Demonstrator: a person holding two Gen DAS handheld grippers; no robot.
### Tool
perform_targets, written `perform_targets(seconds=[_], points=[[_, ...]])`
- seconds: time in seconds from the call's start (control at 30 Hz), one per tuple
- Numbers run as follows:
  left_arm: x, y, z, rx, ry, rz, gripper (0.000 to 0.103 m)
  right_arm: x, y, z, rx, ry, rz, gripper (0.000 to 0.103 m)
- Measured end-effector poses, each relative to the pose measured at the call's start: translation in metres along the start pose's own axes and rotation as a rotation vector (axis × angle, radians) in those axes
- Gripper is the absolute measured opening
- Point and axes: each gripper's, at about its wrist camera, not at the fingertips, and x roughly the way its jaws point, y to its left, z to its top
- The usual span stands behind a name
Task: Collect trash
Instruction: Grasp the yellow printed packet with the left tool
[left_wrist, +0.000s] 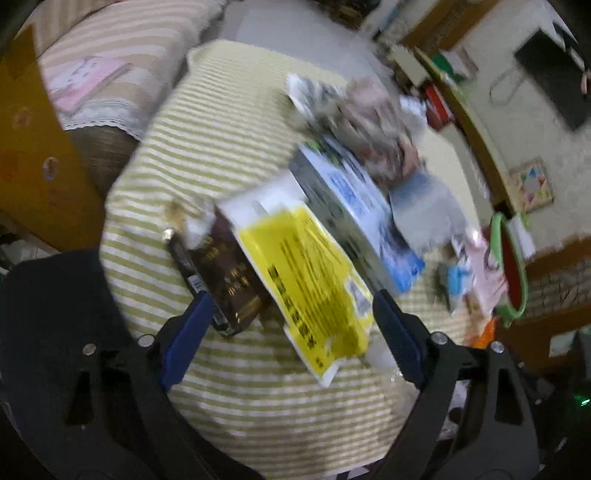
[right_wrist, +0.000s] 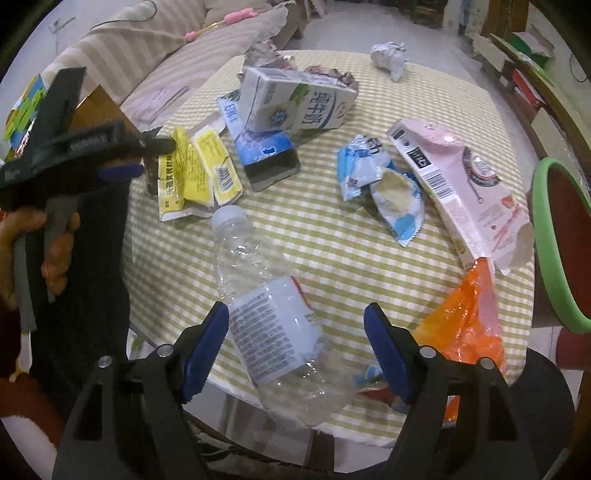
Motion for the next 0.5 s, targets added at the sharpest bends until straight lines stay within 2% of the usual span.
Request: perform_targets(seconds=[0.17, 0.3, 0.33, 0.37, 0.4, 0.5], points=[[0.024, -0.007, 0.001, -0.015, 0.051, 0.026, 0.086, -0.01, 0.001, -0.005, 0.021, -0.019, 0.002, 0.073], [0.029, -0.01, 0.008, -0.003, 0.027, 0.046, 0.082, -0.01, 0.004, -0.007, 0.01, -0.014, -0.003, 0.073], [0.028, -0.01, 0.009, -0.002, 0.022, 0.043, 0.072, -0.011, 0.006, -0.009, 0.007, -0.016, -0.003, 0.073], [0.027, -0.008, 0.009, -0.006, 0.024, 0.041, 0.052, -0.012, 0.007, -0.008, 0.005, -0.019, 0.0, 0.073], [0.026, -0.005, 0.01, -0.011, 0.023, 0.037, 0.04, -0.012, 0.008, -0.007, 0.001, -0.022, 0.003, 0.073], [0.017, -0.001, 0.009, -0.021, 0.011, -0.006, 0.033, -0.013, 0.012, -0.004, -0.015, -0.027, 0.009, 0.073]])
